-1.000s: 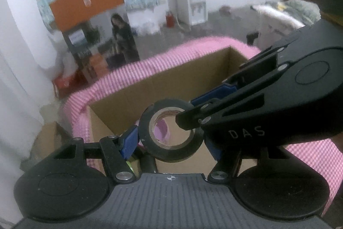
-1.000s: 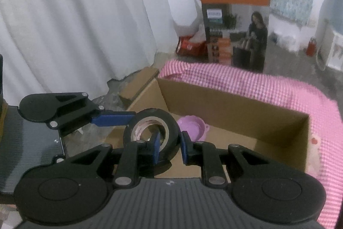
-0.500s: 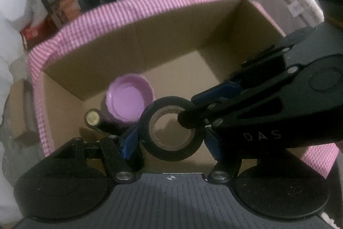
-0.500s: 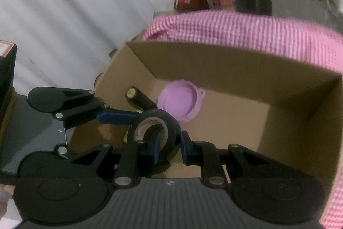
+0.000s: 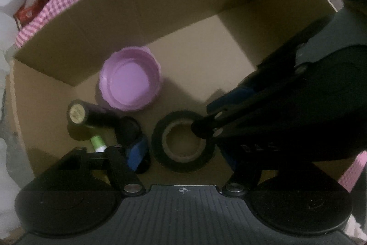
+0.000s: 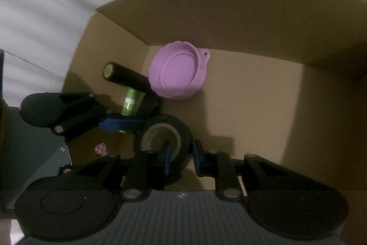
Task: Organize rigid objects
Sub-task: 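Open the right gripper to release the tape and withdraw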
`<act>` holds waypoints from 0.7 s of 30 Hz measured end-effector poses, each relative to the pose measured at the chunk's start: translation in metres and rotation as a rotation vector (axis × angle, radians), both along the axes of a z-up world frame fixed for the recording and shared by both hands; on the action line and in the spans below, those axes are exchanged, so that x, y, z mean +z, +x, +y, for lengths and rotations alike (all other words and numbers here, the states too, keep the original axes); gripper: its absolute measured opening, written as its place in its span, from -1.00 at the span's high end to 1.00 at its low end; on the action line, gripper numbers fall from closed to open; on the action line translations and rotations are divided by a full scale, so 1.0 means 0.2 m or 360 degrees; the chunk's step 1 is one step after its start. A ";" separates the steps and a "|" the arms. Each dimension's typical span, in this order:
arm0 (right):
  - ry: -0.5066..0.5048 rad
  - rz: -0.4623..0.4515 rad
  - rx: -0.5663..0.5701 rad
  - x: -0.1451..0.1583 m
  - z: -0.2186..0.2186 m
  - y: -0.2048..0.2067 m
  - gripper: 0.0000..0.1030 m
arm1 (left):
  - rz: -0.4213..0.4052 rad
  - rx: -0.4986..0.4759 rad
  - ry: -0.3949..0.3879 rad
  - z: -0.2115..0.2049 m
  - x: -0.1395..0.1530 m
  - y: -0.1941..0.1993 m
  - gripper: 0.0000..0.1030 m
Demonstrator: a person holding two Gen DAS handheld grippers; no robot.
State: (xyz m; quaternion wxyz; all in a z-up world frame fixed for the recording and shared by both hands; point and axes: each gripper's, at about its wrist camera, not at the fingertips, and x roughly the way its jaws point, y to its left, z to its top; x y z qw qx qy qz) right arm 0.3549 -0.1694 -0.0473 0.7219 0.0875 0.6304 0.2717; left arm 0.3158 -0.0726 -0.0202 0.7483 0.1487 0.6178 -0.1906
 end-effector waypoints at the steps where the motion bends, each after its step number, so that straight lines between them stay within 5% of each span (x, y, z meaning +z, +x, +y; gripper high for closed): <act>1: -0.0004 -0.0001 -0.0010 0.00 0.00 0.00 0.56 | -0.0018 0.0000 0.0005 0.00 0.01 0.00 -0.59; 6: 0.0024 -0.0046 -0.0058 0.05 -0.04 -0.01 0.54 | -0.0099 0.0001 -0.0009 0.01 0.10 -0.03 -0.63; 10: 0.0132 -0.0220 -0.0126 0.24 -0.13 -0.13 0.50 | -0.0248 -0.0012 -0.0080 0.05 0.25 -0.12 -0.63; 14: 0.0176 -0.0524 -0.0189 0.49 -0.24 -0.37 -0.25 | -0.0457 0.0015 -0.0115 0.07 0.41 -0.24 -0.65; 21: 0.0171 -0.0995 -0.0255 0.84 -0.40 -0.89 -1.00 | -0.0645 0.0047 -0.0232 0.15 0.63 -0.54 -0.89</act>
